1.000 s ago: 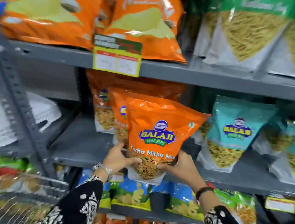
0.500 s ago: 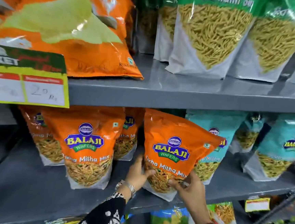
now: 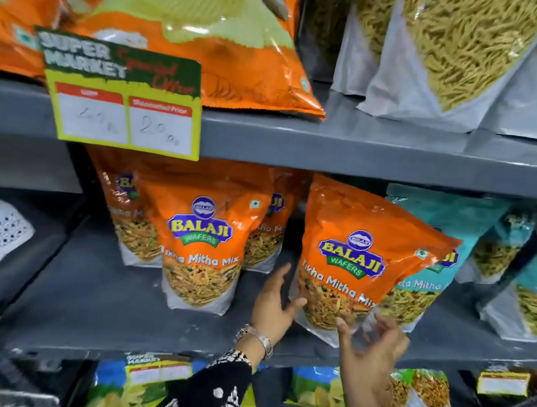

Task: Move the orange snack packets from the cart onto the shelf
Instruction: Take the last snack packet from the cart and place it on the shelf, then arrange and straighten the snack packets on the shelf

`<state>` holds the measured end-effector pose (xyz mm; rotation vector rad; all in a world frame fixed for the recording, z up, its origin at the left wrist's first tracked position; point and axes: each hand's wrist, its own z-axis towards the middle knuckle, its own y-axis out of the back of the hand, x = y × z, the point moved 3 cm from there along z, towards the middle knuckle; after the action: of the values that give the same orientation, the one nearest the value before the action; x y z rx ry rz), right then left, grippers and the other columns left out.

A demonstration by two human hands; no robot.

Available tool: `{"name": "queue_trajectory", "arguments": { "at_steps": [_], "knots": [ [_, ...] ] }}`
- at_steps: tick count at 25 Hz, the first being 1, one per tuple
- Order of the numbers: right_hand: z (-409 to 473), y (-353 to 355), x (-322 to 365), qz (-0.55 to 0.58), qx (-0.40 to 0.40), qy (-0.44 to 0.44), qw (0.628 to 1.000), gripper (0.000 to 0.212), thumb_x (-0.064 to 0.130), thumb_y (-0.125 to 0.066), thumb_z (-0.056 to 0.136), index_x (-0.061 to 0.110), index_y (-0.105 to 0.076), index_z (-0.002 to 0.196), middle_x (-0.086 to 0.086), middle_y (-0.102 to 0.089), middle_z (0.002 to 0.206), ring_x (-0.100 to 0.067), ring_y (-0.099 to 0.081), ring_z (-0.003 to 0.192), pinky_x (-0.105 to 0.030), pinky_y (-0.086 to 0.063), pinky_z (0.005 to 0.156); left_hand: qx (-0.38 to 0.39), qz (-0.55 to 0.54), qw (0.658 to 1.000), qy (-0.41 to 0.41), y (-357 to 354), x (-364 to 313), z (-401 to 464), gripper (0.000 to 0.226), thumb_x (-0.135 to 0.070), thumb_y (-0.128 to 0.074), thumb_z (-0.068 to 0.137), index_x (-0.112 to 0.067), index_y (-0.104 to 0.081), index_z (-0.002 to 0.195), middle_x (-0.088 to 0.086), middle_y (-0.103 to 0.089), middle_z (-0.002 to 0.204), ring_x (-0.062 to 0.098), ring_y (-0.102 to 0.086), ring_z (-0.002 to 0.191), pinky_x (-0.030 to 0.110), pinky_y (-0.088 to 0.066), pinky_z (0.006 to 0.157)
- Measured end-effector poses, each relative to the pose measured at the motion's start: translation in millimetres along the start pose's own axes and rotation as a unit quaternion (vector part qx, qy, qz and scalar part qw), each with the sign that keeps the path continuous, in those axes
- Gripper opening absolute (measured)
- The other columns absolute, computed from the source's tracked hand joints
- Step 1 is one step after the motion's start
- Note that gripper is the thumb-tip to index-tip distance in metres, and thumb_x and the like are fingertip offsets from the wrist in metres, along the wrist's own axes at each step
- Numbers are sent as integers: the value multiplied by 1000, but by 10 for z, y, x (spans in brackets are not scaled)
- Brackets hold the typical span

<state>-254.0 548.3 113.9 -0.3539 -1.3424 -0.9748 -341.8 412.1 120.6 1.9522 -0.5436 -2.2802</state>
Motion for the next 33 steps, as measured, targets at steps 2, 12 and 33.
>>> {"name": "queue_trajectory", "arguments": {
  "at_steps": [2,12,33],
  "knots": [
    [-215,-153,117,-18,25,21,999,44,13,-69,75,3,-42,108,-29,-37,123,-41,-44,110,-41,-41,91,-48,7,998,-27,268,49,-169,52,-8,-63,78,-9,-41,126,11,-48,132,23,-45,123,38,-39,104],
    [-1305,-1921,1388,56,347,236,906,34,3,-44,88,5,-43,122,-14,-48,124,-16,-42,114,-25,-31,104,-323,-9,945,41,2601,718,-343,37,0,-59,79,0,-50,115,22,-51,124,32,-49,116,45,-42,100],
    [-1105,-3460,1376,4,287,7,958,88,10,-66,76,11,-4,139,-18,-28,146,-32,-31,132,-44,-30,110,-138,-58,985,90,3223,1190,719,53,-11,-62,78,-10,-39,126,17,-52,128,27,-50,115,39,-39,101]
  ]
}}
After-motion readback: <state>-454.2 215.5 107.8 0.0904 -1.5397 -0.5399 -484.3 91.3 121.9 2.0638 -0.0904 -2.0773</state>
